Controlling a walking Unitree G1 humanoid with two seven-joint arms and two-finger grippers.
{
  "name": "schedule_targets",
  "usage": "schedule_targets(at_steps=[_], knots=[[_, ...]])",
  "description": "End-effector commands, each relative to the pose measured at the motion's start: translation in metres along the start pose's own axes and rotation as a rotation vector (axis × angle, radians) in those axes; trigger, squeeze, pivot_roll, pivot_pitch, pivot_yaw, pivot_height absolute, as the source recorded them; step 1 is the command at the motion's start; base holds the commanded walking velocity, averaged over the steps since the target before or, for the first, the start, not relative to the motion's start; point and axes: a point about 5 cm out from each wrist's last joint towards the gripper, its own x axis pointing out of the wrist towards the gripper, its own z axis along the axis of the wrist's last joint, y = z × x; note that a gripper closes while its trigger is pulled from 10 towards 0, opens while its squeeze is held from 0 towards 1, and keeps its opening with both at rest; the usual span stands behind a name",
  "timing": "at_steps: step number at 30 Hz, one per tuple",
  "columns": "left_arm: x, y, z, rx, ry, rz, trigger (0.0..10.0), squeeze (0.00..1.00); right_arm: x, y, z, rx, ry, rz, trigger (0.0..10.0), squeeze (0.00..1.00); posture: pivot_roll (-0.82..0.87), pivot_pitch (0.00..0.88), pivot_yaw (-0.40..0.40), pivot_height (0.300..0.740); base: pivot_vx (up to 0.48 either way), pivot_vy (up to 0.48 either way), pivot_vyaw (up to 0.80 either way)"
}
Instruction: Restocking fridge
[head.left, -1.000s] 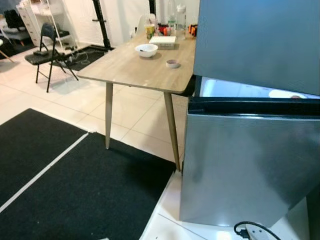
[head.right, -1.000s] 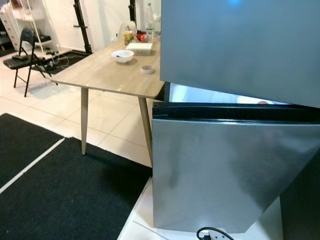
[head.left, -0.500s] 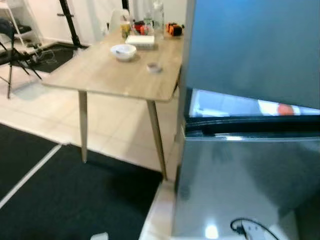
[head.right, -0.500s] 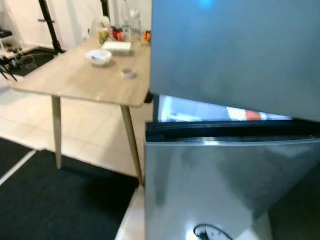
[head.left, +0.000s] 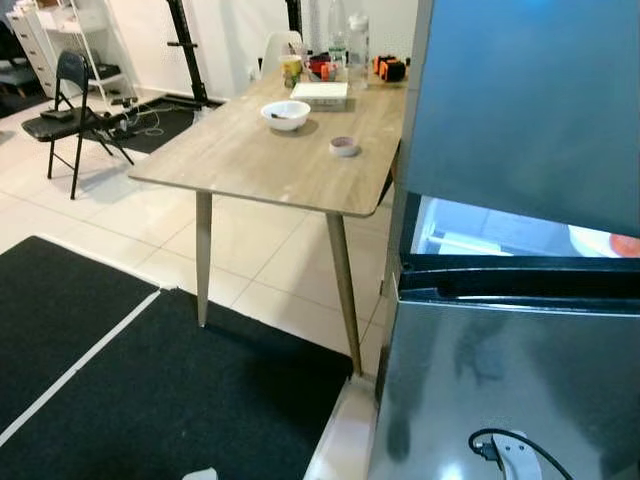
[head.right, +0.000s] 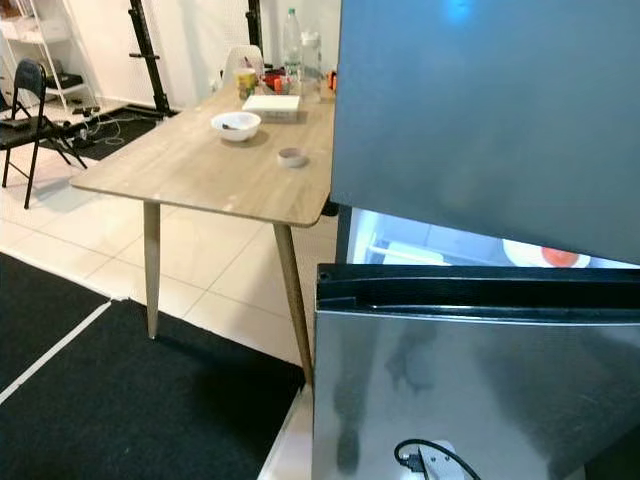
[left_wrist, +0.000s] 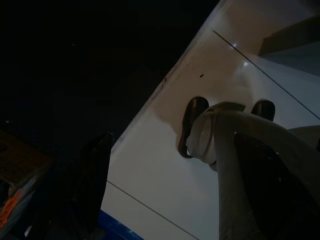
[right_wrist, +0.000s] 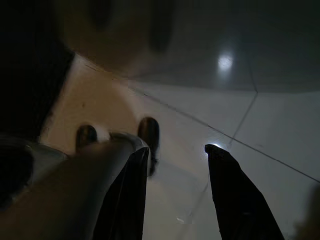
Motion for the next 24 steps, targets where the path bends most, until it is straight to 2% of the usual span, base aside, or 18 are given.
schedule_targets(at_steps=[1,2,4,6,9,10,11,15,16,17,20,24], knots=[[-0.001,0.002,-0.004,0.0,0.018,0.004,10.0,0.0,0.002,-0.003,0.023,0.051,-0.096,-0.006,10.0,0.0,-0.08,0.0,0.017,0.74,0.0,0.0,0.0],[-0.001,0.002,-0.005,0.0,0.02,0.004,10.0,0.0,0.002,-0.005,0.038,0.091,-0.152,-0.015,10.0,0.0,-0.08,0.0,0.02,0.74,0.0,0.0,0.0],[-0.001,0.002,-0.005,-0.001,0.022,0.004,10.0,0.0,0.002,-0.007,0.053,0.122,-0.205,-0.028,10.0,0.0,-0.08,0.0,0.019,0.74,0.0,0.0,0.0],[-0.001,0.003,-0.006,-0.002,0.023,0.004,10.0,0.0,0.002,-0.008,0.059,0.135,-0.226,-0.034,10.0,0.0,-0.08,0.0,0.019,0.74,0.0,0.0,0.0],[-0.002,0.003,-0.007,-0.006,0.024,0.006,10.0,0.0,0.0,-0.012,0.087,0.172,-0.317,-0.049,10.0,0.0,-0.08,0.0,0.019,0.74,0.0,0.0,0.0],[-0.002,0.003,-0.007,-0.006,0.024,0.006,10.0,0.0,0.0,-0.012,0.087,0.172,-0.317,-0.049,10.0,0.0,-0.08,0.0,0.019,0.74,0.0,0.0,0.0],[-0.002,0.004,-0.008,-0.009,0.028,0.01,10.0,0.0,-0.002,-0.013,0.109,0.189,-0.387,-0.047,10.0,0.0,-0.07,0.0,0.015,0.74,0.0,0.0,0.0],[-0.002,0.005,-0.01,-0.011,0.032,0.012,10.0,0.0,-0.005,-0.011,0.131,0.157,-0.456,-0.049,10.0,0.0,-0.07,0.0,0.013,0.74,0.0,0.0,0.0],[-0.002,0.005,-0.01,-0.011,0.032,0.012,10.0,0.0,-0.005,-0.011,0.131,0.157,-0.456,-0.049,10.0,0.0,-0.07,0.0,0.013,0.74,0.0,0.0,0.0],[-0.003,0.004,-0.011,-0.013,0.033,0.012,10.0,0.0,-0.009,-0.009,0.152,0.147,-0.523,-0.049,10.0,0.0,-0.07,0.0,0.013,0.74,0.0,0.0,0.0],[-0.003,0.004,-0.012,-0.017,0.036,0.012,10.0,0.0,-0.014,-0.006,0.176,0.143,-0.6,-0.053,10.0,0.0,-0.06,0.0,0.011,0.74,0.0,0.0,0.0],[-0.003,0.004,-0.013,-0.02,0.037,0.012,10.0,0.0,-0.018,-0.002,0.191,0.114,-0.647,-0.049,10.0,0.0,-0.06,0.0,0.01,0.74,0.0,0.0,0.0]])
